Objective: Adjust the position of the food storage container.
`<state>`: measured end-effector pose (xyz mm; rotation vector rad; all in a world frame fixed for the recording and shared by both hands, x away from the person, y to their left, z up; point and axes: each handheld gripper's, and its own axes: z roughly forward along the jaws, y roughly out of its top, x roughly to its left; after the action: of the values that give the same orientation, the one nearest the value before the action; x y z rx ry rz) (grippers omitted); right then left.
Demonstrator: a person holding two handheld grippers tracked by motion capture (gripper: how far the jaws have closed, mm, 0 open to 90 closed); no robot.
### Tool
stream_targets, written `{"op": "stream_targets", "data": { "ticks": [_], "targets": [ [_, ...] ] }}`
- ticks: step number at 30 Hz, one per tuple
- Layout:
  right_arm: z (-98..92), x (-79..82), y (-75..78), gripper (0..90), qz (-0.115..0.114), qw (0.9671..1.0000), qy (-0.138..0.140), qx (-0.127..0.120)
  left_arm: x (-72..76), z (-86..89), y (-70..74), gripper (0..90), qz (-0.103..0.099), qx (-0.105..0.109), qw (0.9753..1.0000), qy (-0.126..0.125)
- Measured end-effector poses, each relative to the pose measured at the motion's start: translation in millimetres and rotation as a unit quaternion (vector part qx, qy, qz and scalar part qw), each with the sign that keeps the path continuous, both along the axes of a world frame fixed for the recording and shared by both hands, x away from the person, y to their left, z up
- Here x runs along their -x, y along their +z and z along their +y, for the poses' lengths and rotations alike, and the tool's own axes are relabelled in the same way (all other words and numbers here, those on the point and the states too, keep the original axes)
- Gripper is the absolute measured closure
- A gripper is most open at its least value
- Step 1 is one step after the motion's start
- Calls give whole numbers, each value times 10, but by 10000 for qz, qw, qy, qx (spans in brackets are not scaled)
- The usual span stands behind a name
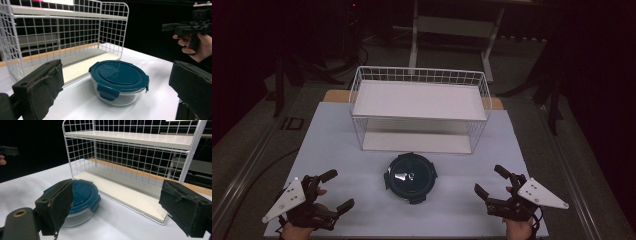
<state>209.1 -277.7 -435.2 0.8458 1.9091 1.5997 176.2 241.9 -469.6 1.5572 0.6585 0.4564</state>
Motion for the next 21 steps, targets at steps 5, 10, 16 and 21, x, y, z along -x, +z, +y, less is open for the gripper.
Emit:
{"op": "stream_targets", "data": {
  "ticks": [5, 10, 16, 21],
  "targets": [
    [34, 1, 25, 116, 1, 9999, 146, 62, -1, -1, 14, 0, 38, -34, 10000, -75],
    [55, 6, 53, 116, -29, 9997, 255, 36, -7, 31, 43, 0, 79, 36, 9999, -64],
    [47, -37, 97, 110, -23, 9994, 345, -42, -10, 16, 151, 0, 61, 174, 9994, -302],
    [68, -115, 105, 112, 110, 9978, 659, 28, -50, -13, 236, 0, 144, 471, 9966, -667]
  ]
}}
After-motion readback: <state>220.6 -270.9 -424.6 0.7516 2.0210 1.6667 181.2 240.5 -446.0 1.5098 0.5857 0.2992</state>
